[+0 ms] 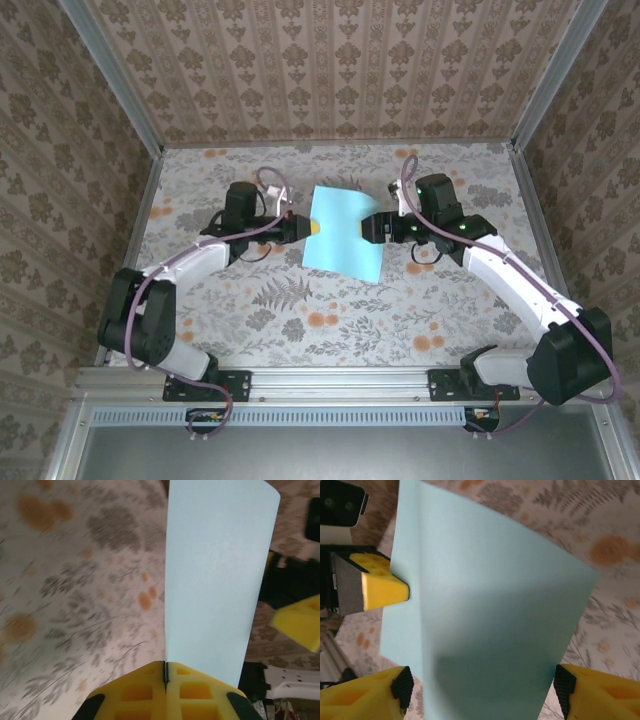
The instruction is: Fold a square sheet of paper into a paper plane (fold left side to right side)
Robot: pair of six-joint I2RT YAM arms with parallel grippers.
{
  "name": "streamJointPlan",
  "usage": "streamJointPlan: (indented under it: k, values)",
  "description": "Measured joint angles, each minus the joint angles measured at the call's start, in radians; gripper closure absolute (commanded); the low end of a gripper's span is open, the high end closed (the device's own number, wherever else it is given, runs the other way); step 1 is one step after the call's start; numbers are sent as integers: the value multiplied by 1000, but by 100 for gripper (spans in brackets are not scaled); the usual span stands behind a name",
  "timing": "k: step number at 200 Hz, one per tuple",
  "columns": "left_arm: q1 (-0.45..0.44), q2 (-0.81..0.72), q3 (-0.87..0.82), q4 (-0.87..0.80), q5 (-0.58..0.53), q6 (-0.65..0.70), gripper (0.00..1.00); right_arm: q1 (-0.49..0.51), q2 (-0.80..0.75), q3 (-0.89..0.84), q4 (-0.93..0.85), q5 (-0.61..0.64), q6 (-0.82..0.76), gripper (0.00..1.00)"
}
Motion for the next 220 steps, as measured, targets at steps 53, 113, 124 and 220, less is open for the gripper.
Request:
streamJointPlan:
  k: [53, 113, 124, 220]
  values:
    - [0, 87, -99, -14, -111, -13, 100, 0, 51, -80, 5, 62, 48, 35]
    - [0, 124, -106, -118, -193, -7, 100, 29, 234, -111, 94, 61, 177, 79]
    - [0, 124, -105, -139, -203, -5, 100, 40, 277, -110, 103, 60, 198, 82]
    - [-8, 107, -86, -241, -246, 5, 100, 80, 513, -21, 107, 62, 255, 89]
